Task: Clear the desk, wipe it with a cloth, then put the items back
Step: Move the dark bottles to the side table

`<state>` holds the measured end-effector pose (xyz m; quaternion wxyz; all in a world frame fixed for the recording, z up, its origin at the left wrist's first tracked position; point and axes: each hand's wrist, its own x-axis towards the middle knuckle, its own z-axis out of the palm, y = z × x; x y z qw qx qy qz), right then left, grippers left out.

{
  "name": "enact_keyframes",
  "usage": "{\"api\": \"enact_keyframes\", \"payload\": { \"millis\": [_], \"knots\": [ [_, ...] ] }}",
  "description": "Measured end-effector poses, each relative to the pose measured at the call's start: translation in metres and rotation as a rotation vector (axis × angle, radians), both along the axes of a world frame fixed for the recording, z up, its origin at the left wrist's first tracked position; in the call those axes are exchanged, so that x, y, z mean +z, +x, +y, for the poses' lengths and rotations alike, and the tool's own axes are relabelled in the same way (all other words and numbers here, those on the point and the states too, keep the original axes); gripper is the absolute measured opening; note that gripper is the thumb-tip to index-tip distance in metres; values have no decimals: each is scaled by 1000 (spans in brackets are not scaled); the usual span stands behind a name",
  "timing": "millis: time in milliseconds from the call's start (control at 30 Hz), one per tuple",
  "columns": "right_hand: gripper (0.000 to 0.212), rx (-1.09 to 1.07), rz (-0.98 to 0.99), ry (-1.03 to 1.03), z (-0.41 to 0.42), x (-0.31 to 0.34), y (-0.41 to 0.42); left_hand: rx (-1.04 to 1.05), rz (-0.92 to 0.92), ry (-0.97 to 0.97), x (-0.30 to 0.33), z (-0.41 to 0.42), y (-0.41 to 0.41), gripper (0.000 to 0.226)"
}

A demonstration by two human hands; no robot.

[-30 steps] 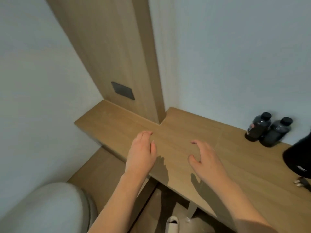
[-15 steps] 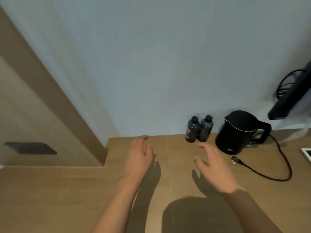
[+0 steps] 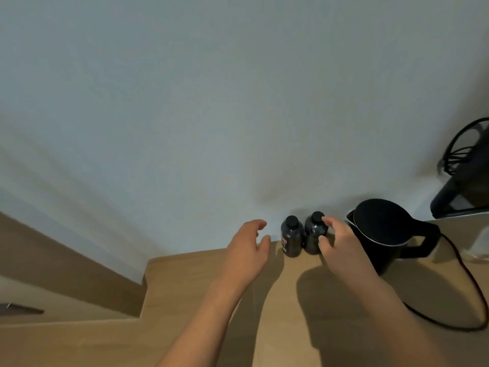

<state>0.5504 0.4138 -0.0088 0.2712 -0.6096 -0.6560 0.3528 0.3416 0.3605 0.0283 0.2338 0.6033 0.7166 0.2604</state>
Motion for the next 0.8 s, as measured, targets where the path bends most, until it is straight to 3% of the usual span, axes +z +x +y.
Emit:
{"api": "enact_keyframes", "payload": {
  "millis": [267,433,800],
  "knots": [
    [44,111,-84,-46,68,-42,6,-118,110,-172,-37,82,40,43],
    [50,119,60,-72,74,-63,13,-138,209,-187,-62,90,43,43],
    [26,170,101,-13,75,-79,9,-53,190,-149,-74,82,38,31]
  ]
}}
